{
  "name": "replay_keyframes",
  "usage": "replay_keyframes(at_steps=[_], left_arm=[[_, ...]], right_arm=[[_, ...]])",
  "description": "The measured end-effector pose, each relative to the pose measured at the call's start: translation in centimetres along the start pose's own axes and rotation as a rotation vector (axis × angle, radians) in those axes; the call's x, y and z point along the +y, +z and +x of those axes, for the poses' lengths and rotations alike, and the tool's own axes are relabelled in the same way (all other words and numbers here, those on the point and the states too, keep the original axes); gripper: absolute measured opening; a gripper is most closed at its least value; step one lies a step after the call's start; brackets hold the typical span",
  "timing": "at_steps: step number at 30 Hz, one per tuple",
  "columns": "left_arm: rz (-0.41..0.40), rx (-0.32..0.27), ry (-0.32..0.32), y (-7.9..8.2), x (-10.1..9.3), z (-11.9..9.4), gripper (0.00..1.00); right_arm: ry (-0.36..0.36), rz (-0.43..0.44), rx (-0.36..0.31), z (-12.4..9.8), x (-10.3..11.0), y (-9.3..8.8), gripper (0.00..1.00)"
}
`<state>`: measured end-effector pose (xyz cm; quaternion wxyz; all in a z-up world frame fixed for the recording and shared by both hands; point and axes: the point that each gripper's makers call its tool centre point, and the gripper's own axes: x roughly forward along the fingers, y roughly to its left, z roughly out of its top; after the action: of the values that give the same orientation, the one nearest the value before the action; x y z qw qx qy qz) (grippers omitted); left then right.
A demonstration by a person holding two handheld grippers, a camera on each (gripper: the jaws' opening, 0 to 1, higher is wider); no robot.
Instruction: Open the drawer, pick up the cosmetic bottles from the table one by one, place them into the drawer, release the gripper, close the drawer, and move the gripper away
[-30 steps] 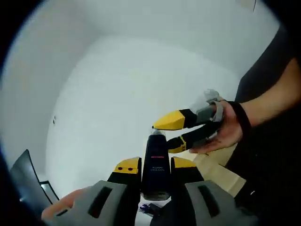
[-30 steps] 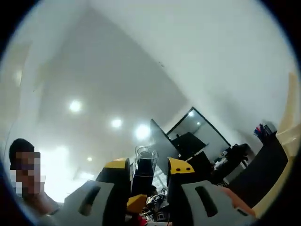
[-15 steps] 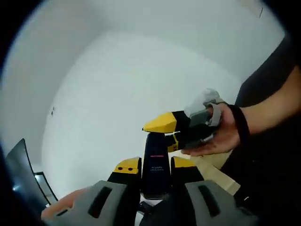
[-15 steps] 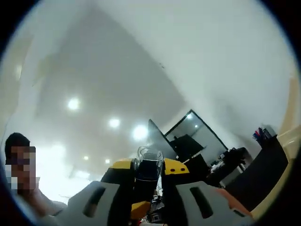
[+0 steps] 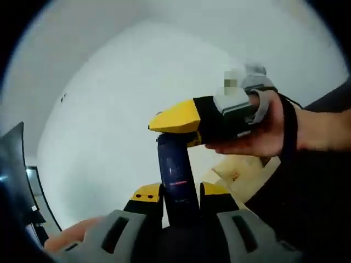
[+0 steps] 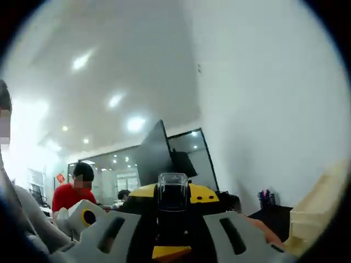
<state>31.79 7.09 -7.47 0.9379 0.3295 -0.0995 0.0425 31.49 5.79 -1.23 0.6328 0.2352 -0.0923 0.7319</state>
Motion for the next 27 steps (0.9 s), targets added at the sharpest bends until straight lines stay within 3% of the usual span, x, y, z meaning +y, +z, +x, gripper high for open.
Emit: replay_keyframes(at_steps=[2,4,7,9,11,21,27], left_arm=[[-0.022,-0.007,-0.010,0.2,-0.1,0.1,0.20],[-0.034,-0.027,-0.015,0.9,-0.3,-0.2,0.20],[-0.036,-0.015,-0.005,1.0,0.0,0.2,0.20],[-0.065,-0.002,-0.021,0.8,0.0,0.3,0.21],[-0.144,0.020,-0.050,0.2,-0.1,0.4,0.21],[-0.190,0.050,-0.039,-0.8,-0.3,0.4,0.19],[-0.284,0.069,-0.055,-1.3,-0.3,0.1,0.16]], right_arm=[[-0.041,-0.052,0.029,0.2,-0.4,-0.3,0.16],[-0.098,-0.173,0.088,0.2,-0.8,-1.7,0.16],[-0.077,-0.095,0.063,0.2,-0.5,-1.7,0.16],[-0.081,-0.098,0.067,0.2,-0.5,-1.7,0.16],[-0.101,-0.124,0.072,0.1,-0.8,-1.7,0.16],[-0.117,-0.157,0.077,0.6,0.0,-2.9,0.16],[-0.125,-0.121,0.070,0.5,-0.7,-2.8,0.17]])
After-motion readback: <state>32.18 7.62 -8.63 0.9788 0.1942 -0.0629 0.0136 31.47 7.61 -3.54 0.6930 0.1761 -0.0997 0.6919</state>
